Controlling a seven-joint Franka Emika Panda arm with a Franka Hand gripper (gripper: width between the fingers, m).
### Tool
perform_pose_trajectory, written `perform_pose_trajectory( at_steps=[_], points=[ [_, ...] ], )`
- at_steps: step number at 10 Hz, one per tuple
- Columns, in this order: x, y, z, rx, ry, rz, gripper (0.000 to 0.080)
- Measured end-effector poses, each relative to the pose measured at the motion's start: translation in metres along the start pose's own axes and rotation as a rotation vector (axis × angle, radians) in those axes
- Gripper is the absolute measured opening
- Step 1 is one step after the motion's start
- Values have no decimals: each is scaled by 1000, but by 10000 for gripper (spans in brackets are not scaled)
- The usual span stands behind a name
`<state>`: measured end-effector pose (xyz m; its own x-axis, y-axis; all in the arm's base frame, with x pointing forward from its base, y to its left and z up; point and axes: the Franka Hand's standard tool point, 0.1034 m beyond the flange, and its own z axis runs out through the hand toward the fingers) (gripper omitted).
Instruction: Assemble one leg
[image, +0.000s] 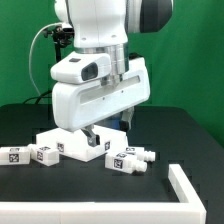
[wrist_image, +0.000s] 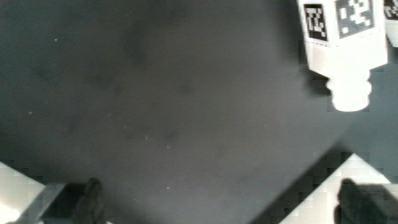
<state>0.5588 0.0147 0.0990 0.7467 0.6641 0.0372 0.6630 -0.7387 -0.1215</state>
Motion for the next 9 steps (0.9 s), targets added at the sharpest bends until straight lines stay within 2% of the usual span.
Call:
perform_pose_trajectory(
  at_steps=[5, 6, 7, 9],
  points=[
    [0, 0, 0, -2, -1, -1, 649],
    [5, -4, 3, -32, 4, -7, 649],
    [12, -13, 10, -76, 6, -38, 649],
    [14, -26, 32, -108, 25, -53, 649]
  ],
)
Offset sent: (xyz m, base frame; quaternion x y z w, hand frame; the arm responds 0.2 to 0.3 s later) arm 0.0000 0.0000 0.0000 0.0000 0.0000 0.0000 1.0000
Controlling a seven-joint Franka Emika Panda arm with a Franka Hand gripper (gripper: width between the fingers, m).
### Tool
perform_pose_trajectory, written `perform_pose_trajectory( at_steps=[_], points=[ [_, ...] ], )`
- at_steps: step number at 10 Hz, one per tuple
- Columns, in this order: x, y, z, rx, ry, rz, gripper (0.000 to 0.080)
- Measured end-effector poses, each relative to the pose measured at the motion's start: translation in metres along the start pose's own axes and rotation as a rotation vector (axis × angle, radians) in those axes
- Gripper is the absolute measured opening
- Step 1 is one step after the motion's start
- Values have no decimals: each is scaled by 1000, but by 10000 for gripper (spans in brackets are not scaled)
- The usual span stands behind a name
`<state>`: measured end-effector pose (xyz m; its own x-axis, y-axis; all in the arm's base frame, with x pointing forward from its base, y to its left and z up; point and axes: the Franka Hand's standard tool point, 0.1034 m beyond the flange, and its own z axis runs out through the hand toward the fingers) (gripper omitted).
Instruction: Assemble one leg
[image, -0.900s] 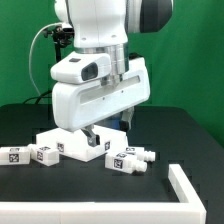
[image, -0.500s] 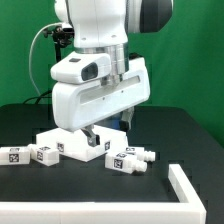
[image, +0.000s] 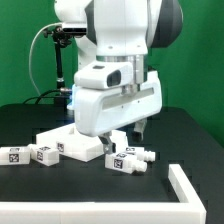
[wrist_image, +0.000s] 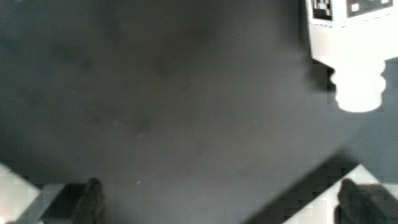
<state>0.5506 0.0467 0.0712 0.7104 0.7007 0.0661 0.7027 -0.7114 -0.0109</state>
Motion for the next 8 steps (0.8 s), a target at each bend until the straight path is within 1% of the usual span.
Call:
perform_pose_trajectory(
  at_steps=[1, 2, 3, 5, 6, 7, 8],
  points=[
    [-2, -7, 4, -18, 18, -4, 649],
    [-3, -6, 4, -9, 6, -3, 649],
    [-3, -5, 3, -10, 8, -2, 649],
    [-4, -6, 5, -7, 5, -2, 649],
    [-8, -13, 11, -10, 9, -4, 649],
    [-15, -28, 22, -9, 8, 0, 649],
    [-21, -35, 30, -5, 5, -3, 649]
  ],
)
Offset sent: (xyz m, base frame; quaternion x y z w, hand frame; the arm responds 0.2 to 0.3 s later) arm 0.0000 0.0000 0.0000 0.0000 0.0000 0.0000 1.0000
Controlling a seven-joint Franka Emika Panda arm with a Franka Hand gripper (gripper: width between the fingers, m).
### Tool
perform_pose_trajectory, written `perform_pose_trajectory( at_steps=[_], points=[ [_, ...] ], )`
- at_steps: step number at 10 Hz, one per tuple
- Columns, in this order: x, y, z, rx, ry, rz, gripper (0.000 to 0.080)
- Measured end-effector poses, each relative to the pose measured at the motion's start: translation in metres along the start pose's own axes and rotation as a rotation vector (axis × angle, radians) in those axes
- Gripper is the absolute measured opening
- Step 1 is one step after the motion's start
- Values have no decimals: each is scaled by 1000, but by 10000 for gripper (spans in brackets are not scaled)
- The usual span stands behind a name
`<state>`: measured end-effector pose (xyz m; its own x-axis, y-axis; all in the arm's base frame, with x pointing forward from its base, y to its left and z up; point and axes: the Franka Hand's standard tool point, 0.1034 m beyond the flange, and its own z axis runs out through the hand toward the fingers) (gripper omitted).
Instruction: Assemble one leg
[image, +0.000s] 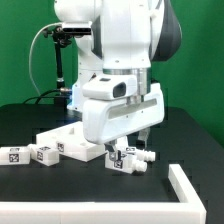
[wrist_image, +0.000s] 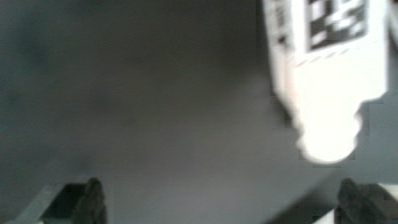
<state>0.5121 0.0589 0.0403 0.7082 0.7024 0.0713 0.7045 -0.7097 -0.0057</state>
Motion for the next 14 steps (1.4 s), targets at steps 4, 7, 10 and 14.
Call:
perform_pose_trajectory(
  at_steps=[4, 7, 10, 14],
  points=[
    [-5, -10, 19, 11, -6, -4, 649],
    [-4, -17, 23, 19, -11, -3, 649],
    [-6, -21, 29, 28, -19, -5, 649],
    [-8, -20, 29, 29, -21, -2, 565]
  ],
)
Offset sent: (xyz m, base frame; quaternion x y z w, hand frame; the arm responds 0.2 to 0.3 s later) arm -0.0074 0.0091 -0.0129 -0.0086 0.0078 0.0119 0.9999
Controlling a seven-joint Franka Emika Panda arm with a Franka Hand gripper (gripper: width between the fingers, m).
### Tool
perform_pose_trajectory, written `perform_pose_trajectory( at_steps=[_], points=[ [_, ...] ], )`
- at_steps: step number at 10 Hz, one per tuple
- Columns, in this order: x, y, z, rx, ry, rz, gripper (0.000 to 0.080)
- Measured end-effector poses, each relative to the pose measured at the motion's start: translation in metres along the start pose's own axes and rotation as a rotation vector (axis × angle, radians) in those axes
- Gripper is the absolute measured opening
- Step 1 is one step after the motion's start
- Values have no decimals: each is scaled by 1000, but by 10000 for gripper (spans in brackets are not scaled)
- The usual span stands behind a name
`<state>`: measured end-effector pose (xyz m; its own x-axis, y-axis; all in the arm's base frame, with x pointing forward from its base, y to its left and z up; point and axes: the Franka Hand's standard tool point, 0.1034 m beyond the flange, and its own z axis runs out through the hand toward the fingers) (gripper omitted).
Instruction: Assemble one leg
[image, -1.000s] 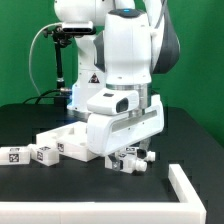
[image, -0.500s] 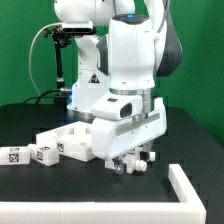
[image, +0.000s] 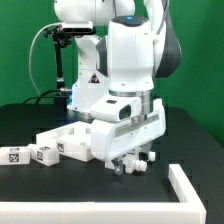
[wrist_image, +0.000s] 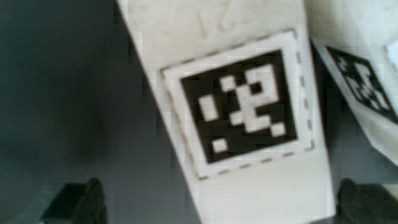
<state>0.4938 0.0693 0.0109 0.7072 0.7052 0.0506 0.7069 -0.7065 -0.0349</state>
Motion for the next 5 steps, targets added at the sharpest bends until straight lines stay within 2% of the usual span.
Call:
perform_pose_trajectory(
  at_steps=[1, 2, 3, 4, 5],
  points=[
    [0, 0, 0, 0, 0, 0, 565],
    [0, 0, 0, 0, 0, 0, 411],
    [0, 0, 0, 0, 0, 0, 411],
    [0, 0, 0, 0, 0, 0, 282],
    [0, 0, 0, 1, -1, 0, 282]
  ],
)
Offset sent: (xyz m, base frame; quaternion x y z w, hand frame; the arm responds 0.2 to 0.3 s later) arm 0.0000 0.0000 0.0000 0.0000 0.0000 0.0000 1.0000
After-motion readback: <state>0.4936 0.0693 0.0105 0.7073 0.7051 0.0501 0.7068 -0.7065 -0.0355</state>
